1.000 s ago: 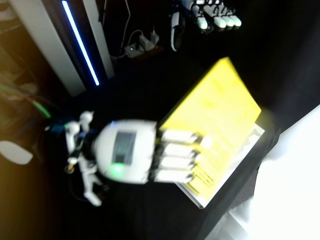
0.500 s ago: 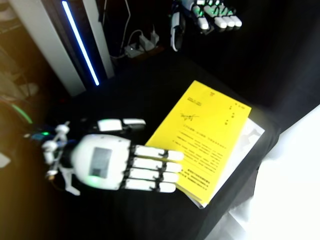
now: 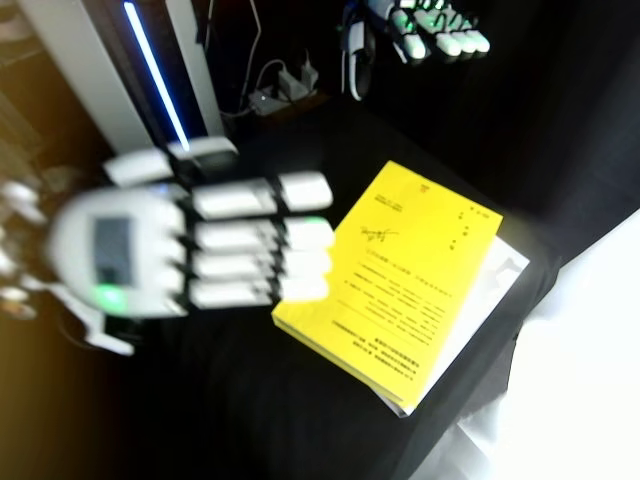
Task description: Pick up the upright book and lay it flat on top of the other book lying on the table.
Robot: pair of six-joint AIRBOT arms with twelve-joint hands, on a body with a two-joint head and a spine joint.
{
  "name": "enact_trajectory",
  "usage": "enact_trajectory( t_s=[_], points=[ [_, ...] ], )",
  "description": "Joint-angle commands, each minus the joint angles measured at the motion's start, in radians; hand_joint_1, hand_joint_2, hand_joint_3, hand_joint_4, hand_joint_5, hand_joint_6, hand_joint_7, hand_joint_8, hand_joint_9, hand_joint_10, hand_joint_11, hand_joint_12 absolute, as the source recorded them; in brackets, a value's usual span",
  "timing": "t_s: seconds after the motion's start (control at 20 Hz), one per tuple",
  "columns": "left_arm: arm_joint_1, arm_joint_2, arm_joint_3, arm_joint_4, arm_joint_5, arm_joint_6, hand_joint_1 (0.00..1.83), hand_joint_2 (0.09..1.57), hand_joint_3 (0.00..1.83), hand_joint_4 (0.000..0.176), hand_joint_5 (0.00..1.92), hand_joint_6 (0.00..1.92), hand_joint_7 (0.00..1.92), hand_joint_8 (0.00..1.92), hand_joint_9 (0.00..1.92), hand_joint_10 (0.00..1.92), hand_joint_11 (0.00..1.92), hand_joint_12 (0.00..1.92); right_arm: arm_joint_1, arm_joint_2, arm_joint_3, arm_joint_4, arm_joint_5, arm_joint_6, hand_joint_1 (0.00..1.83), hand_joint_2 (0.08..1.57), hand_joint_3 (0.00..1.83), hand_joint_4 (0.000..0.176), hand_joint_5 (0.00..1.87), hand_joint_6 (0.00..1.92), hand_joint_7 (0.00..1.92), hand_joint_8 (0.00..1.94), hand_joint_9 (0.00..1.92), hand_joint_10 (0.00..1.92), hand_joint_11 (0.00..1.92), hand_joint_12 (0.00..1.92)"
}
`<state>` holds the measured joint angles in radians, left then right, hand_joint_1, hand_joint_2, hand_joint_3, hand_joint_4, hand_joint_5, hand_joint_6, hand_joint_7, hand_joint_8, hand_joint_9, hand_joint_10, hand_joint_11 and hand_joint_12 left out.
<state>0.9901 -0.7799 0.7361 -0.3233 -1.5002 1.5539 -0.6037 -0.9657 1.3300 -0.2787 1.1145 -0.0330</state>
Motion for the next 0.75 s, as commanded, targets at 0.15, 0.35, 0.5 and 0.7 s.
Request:
enact_trajectory(
  t_s=[0.15,0.35,0.5,0.7],
  points=[
    [0.005,0.029,-0.005,0.019,-0.152,0.001,0.58,1.06,0.0,0.176,0.0,0.0,0.0,0.0,0.0,0.0,0.0,0.0,0.002,0.091,-0.086,0.067,0.203,-0.062,0.21,1.25,0.01,0.125,0.0,0.0,0.0,0.0,0.0,0.0,0.0,0.79],
    [0.014,0.051,-0.011,0.02,-0.181,0.001,0.5,1.07,0.0,0.176,0.0,0.0,0.0,0.0,0.0,0.0,0.0,0.0,-0.053,0.116,-0.114,0.116,0.29,-0.062,0.16,1.28,0.03,0.019,0.0,0.0,0.0,0.0,0.0,0.0,0.0,1.89],
    [0.015,0.069,-0.016,0.027,-0.215,0.002,0.36,1.14,0.01,0.176,0.0,0.0,0.0,0.0,0.0,0.0,0.0,0.0,-0.135,0.145,-0.142,0.193,0.382,-0.084,0.25,1.12,0.0,0.082,0.0,0.0,0.0,0.0,0.0,0.0,0.0,1.6],
    [0.021,0.085,-0.021,0.041,-0.231,0.002,0.38,1.06,0.0,0.176,0.0,0.0,0.0,0.0,0.0,0.0,0.0,0.0,-0.173,0.155,-0.159,0.242,0.421,-0.113,0.29,1.21,0.0,0.077,0.0,0.0,0.0,0.0,0.0,0.0,0.0,1.91]
  ],
)
